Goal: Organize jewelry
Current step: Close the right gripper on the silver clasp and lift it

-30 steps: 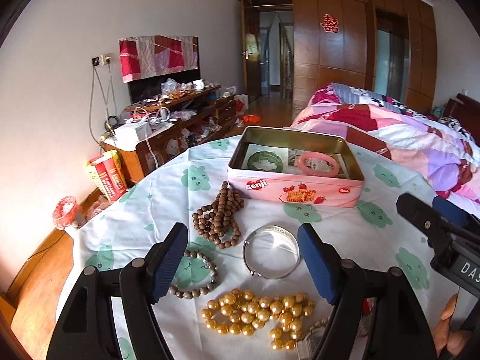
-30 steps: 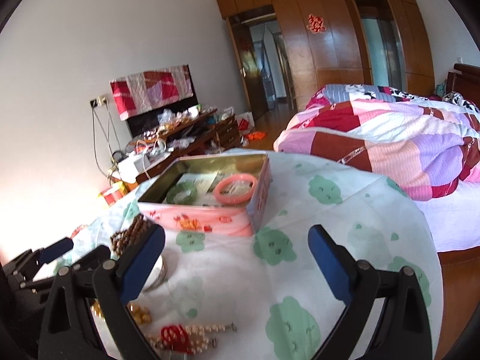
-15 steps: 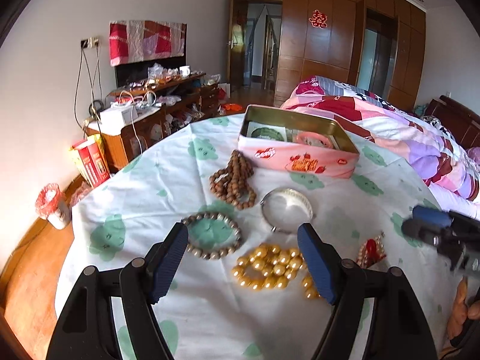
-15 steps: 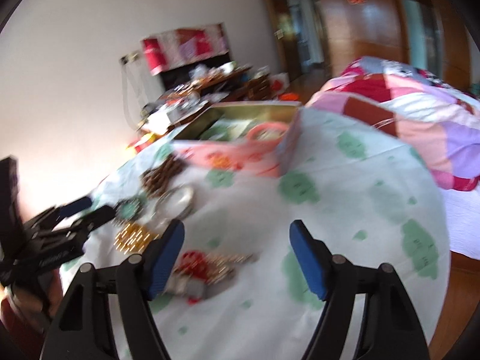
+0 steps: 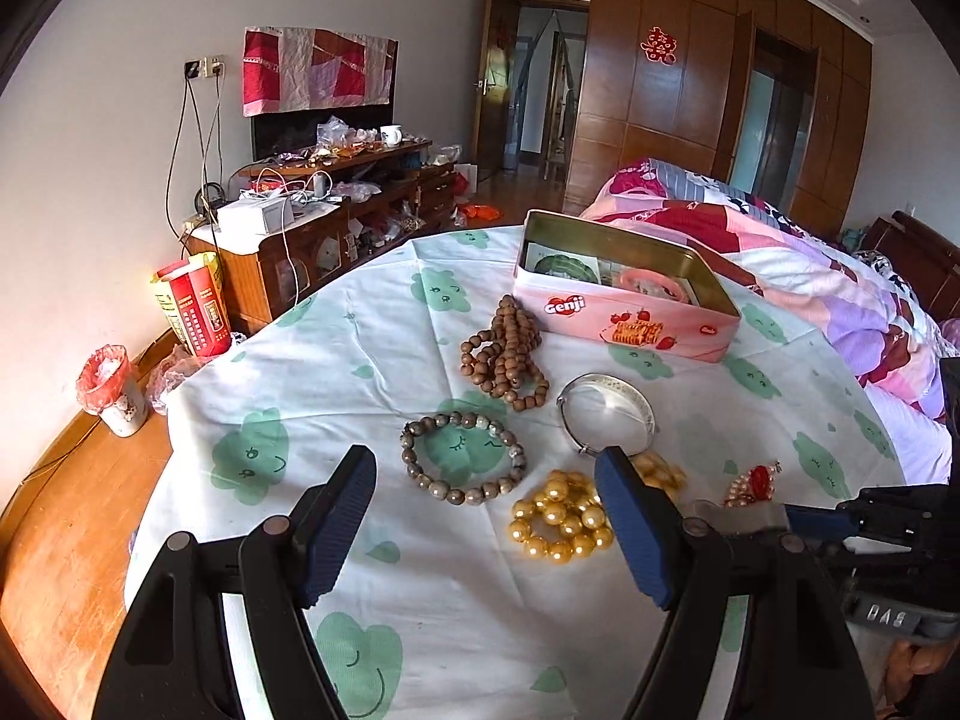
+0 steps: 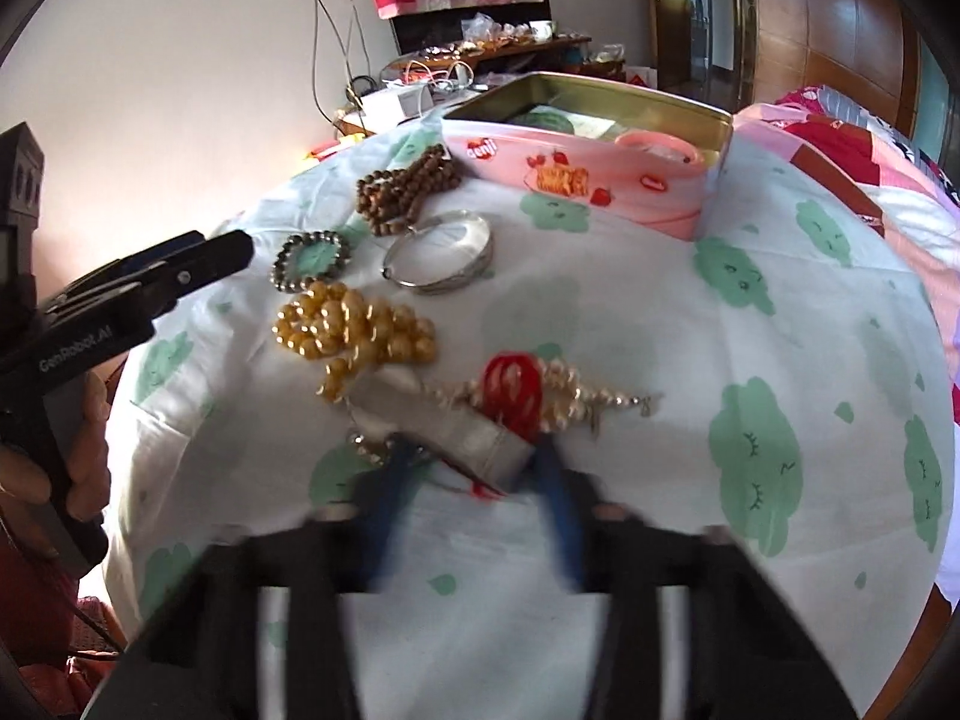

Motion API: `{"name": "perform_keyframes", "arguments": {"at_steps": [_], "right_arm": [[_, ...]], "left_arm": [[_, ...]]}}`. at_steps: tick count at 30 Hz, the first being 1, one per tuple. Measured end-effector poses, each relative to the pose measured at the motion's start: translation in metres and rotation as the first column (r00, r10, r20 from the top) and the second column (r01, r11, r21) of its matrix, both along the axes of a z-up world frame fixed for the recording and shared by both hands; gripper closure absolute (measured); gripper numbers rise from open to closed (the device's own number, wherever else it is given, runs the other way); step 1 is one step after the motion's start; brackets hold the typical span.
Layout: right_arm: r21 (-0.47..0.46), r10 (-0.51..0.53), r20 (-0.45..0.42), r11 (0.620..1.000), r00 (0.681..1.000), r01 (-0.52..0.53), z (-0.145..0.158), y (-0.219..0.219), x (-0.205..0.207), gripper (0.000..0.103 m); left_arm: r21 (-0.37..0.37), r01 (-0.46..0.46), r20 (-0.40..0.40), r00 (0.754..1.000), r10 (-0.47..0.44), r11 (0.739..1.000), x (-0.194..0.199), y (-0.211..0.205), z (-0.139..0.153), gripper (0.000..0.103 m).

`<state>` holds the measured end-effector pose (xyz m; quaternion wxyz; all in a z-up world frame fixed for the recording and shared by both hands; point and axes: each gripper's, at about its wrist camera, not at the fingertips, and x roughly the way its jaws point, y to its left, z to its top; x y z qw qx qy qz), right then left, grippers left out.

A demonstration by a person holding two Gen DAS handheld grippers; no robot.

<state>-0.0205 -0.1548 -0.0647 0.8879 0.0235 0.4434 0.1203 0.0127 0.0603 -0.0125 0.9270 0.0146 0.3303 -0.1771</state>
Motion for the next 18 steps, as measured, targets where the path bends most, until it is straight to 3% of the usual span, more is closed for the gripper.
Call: {"name": "perform_keyframes", "arguments": {"at_steps": [1,5,9,14,18], "right_arm": [[0.006,-0.005,0.002,1.0,1.0,0.005,0.001,-0.002,0.0,0.08],[0.09,-0.036,0.056,0.995,0.998,0.031,0.014,-0.013,-0.002,0.08],[0.118,-0.075,0.113,0.991,0.991,0.061,0.03,-0.022,0.006,0.08],[0.166,-0.128,0.153,0.981,0.98,0.102,0.046,-0.033,0.022,0.08],[0.273,-0.147,0.196,0.958,0.97,0.09,0.064,-0.045,0.026,0.08]], "left_arm": [[0.0,-0.001,-0.001,1.0,0.001,1.0,0.0,0.0,0.0,0.027],[-0.003,-0.007,-0.014,1.0,0.007,1.0,0.001,0.0,-0.002,0.027],[-0.008,-0.001,-0.022,1.0,0.0,1.0,0.002,0.0,-0.002,0.027],[0.003,0.035,-0.017,0.999,-0.035,0.999,0.001,-0.006,-0.004,0.027],[-0.008,0.095,-0.04,0.995,-0.095,0.995,0.003,-0.018,-0.009,0.027]]}}
